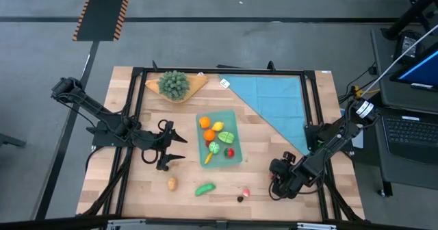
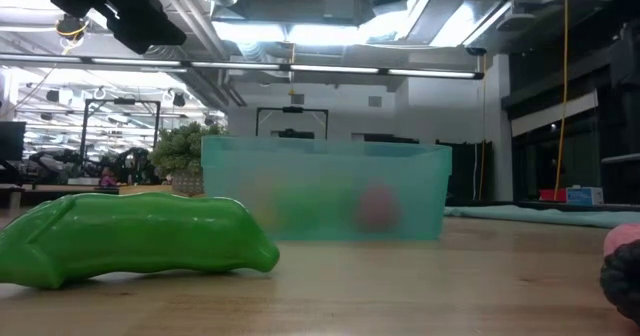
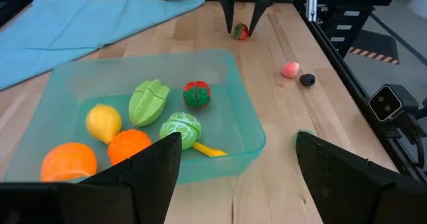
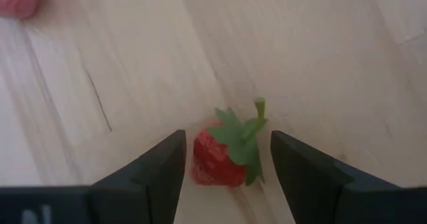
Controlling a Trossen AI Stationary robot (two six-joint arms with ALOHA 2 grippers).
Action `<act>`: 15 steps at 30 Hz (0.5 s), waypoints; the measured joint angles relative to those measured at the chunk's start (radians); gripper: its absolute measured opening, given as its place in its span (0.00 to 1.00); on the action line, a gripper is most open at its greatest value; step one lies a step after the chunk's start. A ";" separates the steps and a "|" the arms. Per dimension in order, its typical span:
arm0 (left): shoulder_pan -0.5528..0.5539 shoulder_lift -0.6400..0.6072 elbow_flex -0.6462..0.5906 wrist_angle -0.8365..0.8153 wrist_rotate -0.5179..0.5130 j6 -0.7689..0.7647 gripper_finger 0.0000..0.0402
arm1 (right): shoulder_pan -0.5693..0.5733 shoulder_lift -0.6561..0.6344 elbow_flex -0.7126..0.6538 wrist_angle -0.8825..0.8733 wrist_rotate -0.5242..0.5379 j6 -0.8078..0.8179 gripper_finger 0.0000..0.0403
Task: Pick and placing Produce into tupperware
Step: Put the small strawberry into the bin
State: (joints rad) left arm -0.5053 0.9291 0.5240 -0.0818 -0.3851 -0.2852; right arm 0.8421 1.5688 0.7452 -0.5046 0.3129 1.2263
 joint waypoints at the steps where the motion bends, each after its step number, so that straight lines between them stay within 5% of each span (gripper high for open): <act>1: 0.000 0.000 0.000 0.000 0.000 0.000 0.71 | -0.001 0.000 0.000 0.000 0.000 0.000 0.55; 15: 0.000 0.000 0.000 -0.008 0.000 0.000 0.71 | -0.003 0.051 0.005 -0.002 -0.014 -0.007 0.55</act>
State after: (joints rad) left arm -0.5053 0.9291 0.5240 -0.0898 -0.3852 -0.2851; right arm 0.8394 1.6200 0.7503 -0.5065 0.2989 1.2190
